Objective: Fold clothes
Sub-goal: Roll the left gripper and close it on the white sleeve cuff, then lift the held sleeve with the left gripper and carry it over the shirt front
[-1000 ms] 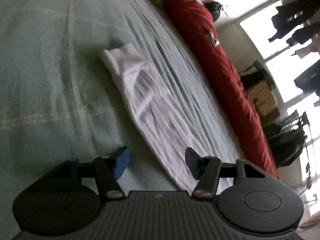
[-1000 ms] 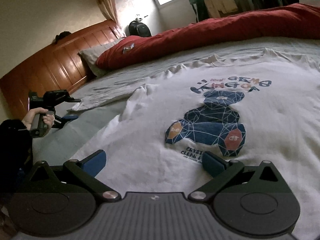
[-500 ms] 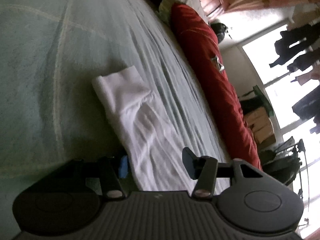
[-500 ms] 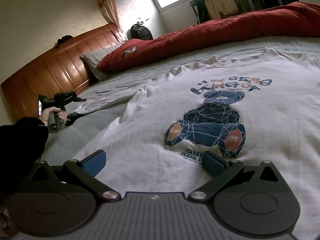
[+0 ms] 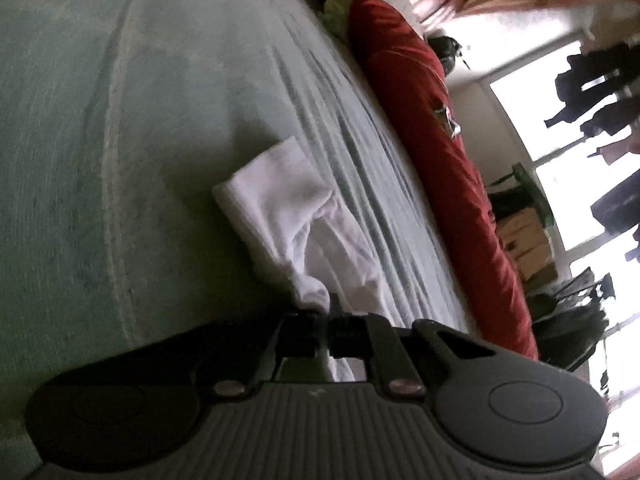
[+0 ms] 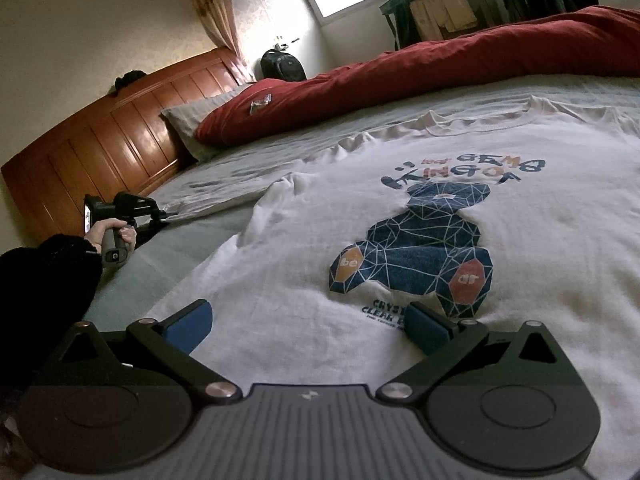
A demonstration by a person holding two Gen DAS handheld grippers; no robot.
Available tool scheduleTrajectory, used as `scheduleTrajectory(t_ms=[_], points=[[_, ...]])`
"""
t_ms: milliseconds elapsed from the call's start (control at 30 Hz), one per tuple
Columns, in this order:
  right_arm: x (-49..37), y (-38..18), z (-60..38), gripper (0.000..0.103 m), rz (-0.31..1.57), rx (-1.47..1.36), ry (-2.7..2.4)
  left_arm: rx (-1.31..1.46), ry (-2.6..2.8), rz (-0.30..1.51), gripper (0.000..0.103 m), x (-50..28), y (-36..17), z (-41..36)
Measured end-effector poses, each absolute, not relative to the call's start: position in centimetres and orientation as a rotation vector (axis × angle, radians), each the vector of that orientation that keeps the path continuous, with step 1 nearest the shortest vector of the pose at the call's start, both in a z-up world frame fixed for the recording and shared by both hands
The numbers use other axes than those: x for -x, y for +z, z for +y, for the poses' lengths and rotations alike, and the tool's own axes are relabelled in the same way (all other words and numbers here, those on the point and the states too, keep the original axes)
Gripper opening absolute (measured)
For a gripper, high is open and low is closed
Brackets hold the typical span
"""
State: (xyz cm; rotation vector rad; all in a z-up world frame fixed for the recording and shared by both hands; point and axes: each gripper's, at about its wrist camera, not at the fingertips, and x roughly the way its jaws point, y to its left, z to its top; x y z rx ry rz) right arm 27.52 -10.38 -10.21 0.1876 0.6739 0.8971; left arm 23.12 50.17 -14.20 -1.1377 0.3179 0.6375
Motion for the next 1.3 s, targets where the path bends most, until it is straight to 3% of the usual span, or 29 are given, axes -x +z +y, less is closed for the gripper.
scheduleTrajectory(t_ms=[267,400,567,900,1300], points=[[-27.4,-10.2,-10.4,0.103,0.673,-0.185,0.896,1.037,0.703,0.367,0.002,-25.1,-11.4,48.9],[-27.4,-10.1,-10.4,0.103,0.673,-0.182,0.896,1.175,0.684,0.300,0.004,-23.9,-12.5,49.0],[-27.5,-10.1,-10.4,0.103,0.673,-0.182,0.896,1.264,0.620,0.225,0.015,-22.1,-14.2,48.1],[-27.5,-10.2,-10.4,0.103,0.672,-0.186,0.898,1.217,0.655,0.198,0.015,-25.2,-14.9,50.1],[-27.4,-10.1,-10.5,0.103,0.673,-0.193,0.897,1.018,0.729,0.323,0.002,-26.4,-10.8,48.2]])
